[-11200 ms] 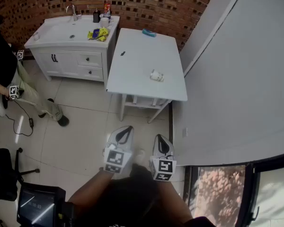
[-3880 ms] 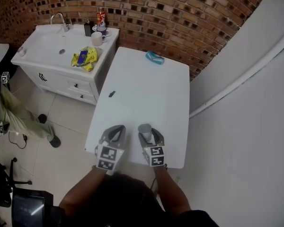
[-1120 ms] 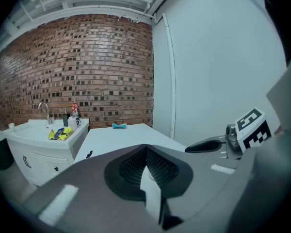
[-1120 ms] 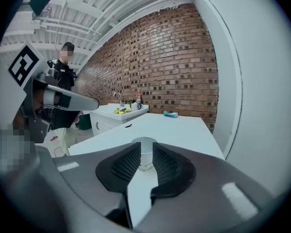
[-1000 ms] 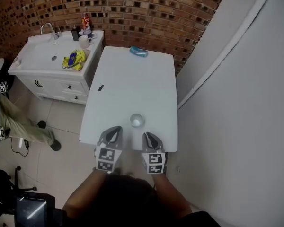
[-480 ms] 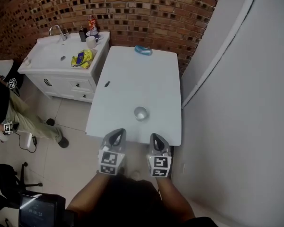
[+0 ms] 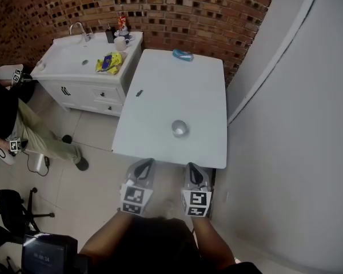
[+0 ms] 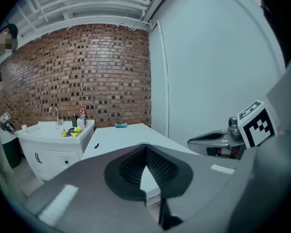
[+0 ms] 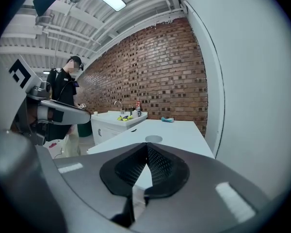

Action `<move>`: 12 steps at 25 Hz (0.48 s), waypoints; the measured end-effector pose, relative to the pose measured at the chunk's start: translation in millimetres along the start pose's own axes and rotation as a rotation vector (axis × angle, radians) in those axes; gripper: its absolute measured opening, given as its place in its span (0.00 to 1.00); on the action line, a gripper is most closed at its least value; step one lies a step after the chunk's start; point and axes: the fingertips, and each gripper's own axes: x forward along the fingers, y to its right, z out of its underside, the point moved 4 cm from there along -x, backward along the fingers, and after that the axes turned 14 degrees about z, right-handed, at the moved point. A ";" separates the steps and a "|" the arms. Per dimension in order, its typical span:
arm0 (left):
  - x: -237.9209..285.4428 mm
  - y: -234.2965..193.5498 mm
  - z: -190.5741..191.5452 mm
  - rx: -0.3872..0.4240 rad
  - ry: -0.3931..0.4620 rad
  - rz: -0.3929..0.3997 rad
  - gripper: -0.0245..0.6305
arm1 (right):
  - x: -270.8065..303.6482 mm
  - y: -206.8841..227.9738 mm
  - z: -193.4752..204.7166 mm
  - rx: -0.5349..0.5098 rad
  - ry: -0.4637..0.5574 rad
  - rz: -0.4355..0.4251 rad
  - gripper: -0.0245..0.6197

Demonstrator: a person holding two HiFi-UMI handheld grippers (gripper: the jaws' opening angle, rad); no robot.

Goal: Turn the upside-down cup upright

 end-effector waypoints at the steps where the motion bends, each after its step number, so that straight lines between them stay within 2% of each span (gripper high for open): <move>1: -4.2 -0.9 2.3 -0.004 0.002 0.002 0.03 | -2.6 -4.1 0.9 -0.011 0.003 0.002 0.06; 12: -44.1 2.8 20.7 0.011 0.028 0.055 0.03 | -46.6 -34.6 8.1 -0.031 0.018 0.066 0.06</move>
